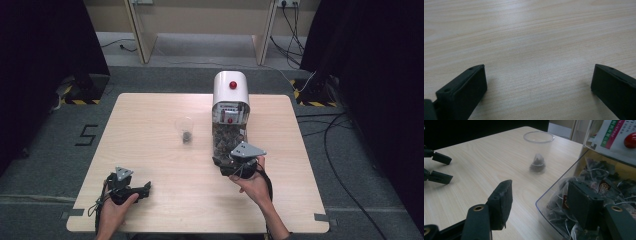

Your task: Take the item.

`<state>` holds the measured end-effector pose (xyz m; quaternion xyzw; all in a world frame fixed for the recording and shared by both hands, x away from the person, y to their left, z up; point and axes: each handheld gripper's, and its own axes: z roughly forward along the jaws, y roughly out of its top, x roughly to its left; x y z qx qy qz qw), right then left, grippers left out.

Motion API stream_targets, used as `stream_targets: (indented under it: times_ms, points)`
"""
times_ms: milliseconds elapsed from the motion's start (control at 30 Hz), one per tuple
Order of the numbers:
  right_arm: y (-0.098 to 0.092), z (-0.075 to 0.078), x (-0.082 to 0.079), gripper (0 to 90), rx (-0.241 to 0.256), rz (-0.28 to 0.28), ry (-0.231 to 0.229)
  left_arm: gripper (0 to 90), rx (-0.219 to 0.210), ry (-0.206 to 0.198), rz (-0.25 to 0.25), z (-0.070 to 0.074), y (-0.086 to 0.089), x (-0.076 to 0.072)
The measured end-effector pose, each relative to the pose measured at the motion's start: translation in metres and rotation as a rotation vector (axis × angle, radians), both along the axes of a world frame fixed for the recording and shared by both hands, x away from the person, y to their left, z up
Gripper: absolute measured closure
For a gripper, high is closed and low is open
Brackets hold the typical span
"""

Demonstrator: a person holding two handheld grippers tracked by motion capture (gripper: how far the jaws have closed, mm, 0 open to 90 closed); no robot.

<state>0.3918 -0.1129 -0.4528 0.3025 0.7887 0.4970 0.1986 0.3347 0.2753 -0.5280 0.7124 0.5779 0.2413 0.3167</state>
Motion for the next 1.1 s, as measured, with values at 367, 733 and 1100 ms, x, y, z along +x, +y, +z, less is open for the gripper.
stream_targets:
  times_ms: [367, 733, 1100]
  points:
    - [-0.015, 0.001, -0.006, 37.5, 0.001, -0.032, -0.002, 0.0, 0.001, 0.0, -0.001, 0.0, 0.0, 0.0]
    - [-0.029, -0.001, -0.013, 35.8, 0.004, -0.061, 0.0, 0.0, 0.0, 0.0, 0.0, 0.0, 0.0, 0.0]
    - [-0.04, -0.001, -0.021, 31.9, 0.003, -0.079, -0.001, 0.0, 0.0, -0.001, 0.001, 0.0, 0.0, 0.0]
